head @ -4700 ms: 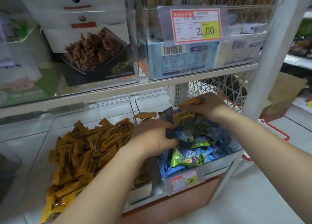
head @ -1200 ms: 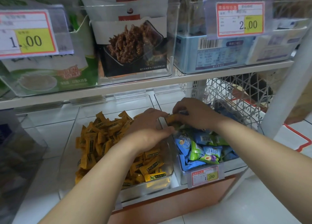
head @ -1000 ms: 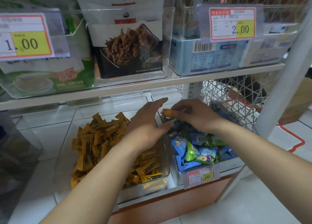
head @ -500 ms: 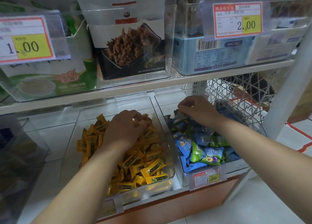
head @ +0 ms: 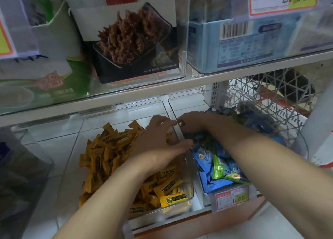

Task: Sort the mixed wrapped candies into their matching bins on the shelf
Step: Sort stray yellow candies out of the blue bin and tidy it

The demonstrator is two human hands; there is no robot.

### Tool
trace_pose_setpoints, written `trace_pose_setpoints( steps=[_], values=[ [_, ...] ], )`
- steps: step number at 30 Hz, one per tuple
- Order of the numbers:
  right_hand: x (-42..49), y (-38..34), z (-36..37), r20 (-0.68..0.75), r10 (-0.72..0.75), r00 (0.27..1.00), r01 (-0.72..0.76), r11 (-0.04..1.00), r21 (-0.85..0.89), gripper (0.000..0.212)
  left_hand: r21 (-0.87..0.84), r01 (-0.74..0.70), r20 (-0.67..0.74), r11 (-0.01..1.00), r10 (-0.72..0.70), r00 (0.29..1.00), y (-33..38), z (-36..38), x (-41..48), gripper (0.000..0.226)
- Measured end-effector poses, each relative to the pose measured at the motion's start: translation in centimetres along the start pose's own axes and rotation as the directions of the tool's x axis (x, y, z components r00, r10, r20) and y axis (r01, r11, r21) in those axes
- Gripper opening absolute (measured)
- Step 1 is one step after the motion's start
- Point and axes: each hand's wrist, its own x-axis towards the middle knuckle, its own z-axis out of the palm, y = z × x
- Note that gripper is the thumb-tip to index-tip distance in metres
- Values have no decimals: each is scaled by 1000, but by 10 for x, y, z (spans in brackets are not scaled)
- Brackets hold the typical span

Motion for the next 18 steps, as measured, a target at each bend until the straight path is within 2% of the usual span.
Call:
trace_pose_setpoints(
  steps=[8,11,13,15,18],
  values=[
    [-15,18,-4,-123,66,990,-77,993,-85,36,-94,-10,-17,995,9,1000,-4,1,0,85],
    [-16,16,-1,-208,-9,978,8,1000,-6,46,-95,-8,-25,995,6,1000,-4,1,0,84],
    [-14,12,2,-282,-70,957,104,989,108,43,-99,-8,-29,995,5,1000,-4,2,0,85],
    [-10,7,6,-250,-63,966,111,977,181,42,-102,-6,-35,995,2,999,-4,3,0,85],
    [-3,2,12,-60,-31,998,37,994,99,49,-106,-13,-40,994,8,999,-4,4,0,82]
  ],
)
